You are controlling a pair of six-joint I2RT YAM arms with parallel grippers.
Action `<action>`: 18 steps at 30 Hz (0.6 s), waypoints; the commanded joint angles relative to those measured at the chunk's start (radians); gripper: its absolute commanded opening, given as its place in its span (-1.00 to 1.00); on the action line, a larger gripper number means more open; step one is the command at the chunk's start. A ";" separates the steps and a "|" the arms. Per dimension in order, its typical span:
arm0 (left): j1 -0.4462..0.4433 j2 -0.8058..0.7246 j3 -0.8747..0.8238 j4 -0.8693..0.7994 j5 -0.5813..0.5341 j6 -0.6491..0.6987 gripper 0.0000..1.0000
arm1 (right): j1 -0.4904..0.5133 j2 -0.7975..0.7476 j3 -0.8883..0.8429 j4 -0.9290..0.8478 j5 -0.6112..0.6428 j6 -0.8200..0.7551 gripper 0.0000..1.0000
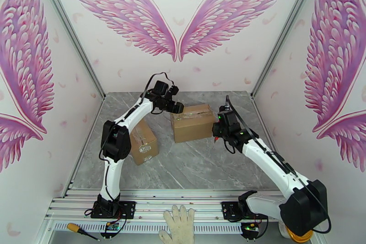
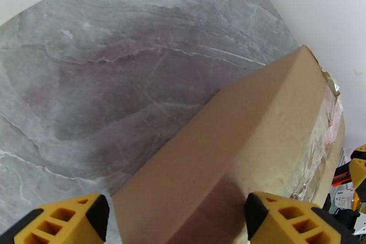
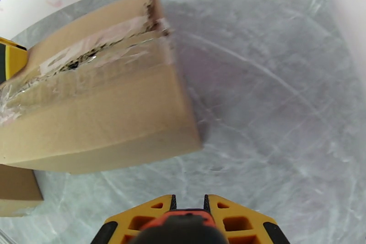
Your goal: Unpack the express box
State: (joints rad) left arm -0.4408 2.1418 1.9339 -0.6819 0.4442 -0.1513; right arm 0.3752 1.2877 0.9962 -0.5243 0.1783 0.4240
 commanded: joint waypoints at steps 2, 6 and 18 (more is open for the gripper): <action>-0.007 -0.144 -0.166 0.058 0.097 -0.030 0.63 | 0.007 0.106 0.083 0.122 -0.029 0.054 -1.00; -0.010 -0.253 -0.314 0.111 0.132 -0.056 0.61 | 0.005 0.225 0.201 0.112 0.025 -0.014 -1.00; -0.142 -0.337 -0.489 0.179 0.262 -0.106 0.61 | 0.004 0.495 0.516 0.128 -0.148 -0.152 -1.00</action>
State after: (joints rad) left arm -0.5484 1.8248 1.4570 -0.5476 0.6380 -0.2329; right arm 0.3691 1.7401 1.4471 -0.4236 0.1371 0.3092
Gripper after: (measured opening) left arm 0.803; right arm 0.206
